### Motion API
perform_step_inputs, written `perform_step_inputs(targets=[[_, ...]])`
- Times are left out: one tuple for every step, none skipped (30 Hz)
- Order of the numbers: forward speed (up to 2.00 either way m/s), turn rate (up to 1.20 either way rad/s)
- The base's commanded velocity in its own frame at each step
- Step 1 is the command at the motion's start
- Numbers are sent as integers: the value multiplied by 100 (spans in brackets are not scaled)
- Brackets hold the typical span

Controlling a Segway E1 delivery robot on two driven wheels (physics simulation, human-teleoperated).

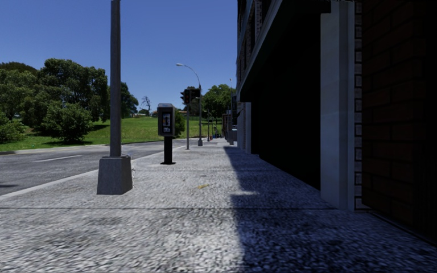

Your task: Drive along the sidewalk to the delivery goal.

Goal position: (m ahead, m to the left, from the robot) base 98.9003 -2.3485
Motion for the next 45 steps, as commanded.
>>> perform_step_inputs(targets=[[200,0],[200,0],[200,0],[200,0],[200,0],[200,0],[200,0],[200,0],[200,0],[200,0],[200,0],[200,0],[200,0],[200,0],[200,0],[200,0],[200,0],[200,0],[200,0],[200,0],[200,0],[200,0],[200,0],[200,0],[200,0],[200,0],[200,0],[200,0],[200,0],[200,0],[200,0],[200,0],[200,0],[200,0],[200,0],[200,0],[200,0],[200,0],[200,0],[200,0],[200,0],[200,0],[200,0],[200,0],[200,0]])
